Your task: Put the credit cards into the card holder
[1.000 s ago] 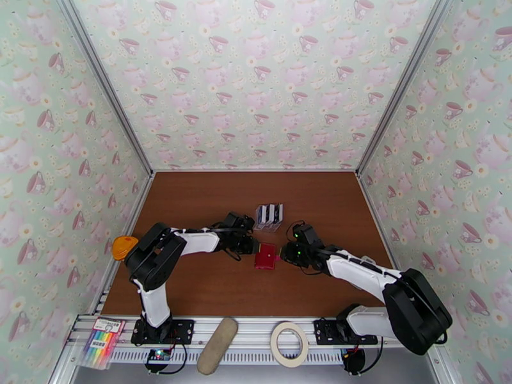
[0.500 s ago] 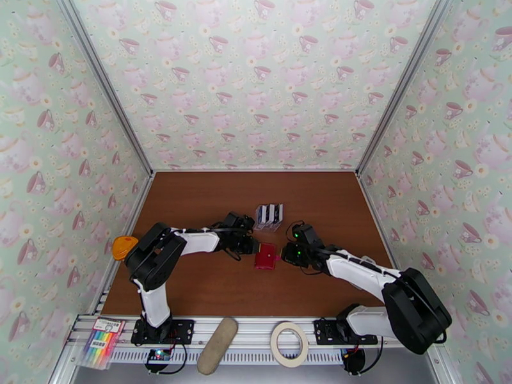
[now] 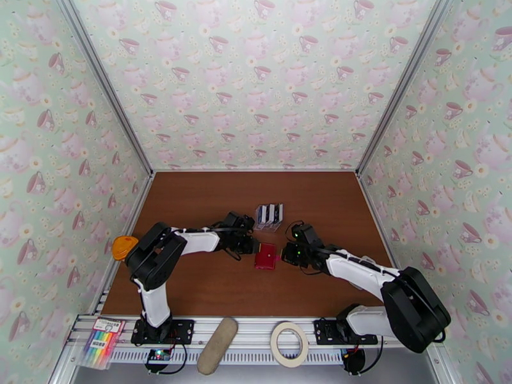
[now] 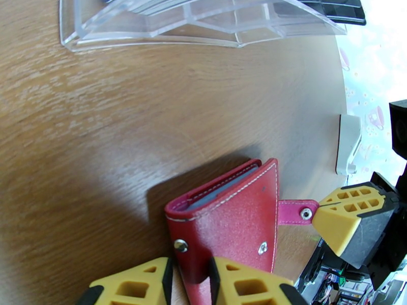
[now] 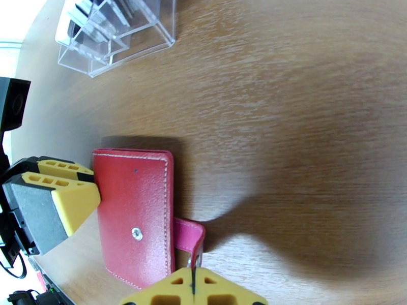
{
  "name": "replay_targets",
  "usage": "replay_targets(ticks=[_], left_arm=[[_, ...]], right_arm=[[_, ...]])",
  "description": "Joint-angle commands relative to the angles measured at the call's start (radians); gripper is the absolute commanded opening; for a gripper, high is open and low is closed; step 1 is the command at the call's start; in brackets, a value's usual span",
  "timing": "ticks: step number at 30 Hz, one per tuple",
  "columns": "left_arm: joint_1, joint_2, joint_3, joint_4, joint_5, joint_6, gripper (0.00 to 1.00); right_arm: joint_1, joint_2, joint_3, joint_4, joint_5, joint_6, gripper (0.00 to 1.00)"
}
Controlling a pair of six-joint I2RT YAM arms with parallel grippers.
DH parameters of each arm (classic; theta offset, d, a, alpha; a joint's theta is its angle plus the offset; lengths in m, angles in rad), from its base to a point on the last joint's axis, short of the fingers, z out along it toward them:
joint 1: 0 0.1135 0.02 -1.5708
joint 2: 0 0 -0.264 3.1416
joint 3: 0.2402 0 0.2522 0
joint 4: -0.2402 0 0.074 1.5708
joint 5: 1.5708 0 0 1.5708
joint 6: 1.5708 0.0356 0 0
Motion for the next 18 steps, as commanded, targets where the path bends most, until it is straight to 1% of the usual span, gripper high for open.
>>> replay_targets(ticks=[1,12,18], left_arm=[[0.0,0.051,0.007,-0.006,-0.008,-0.002,0.27],[0.0,0.066,0.01,-0.009,0.001,-0.008,0.27],[-0.002,0.084,0.015,-0.003,0.016,-0.021,0.27]], right_arm=[[-0.002,0.004,0.044,0.019,-0.047,-0.01,0.0],[0.037,0.096,0.129,-0.006,-0.038,-0.023,0.0],[0.054,0.122,0.16,-0.022,-0.042,-0.032,0.0]])
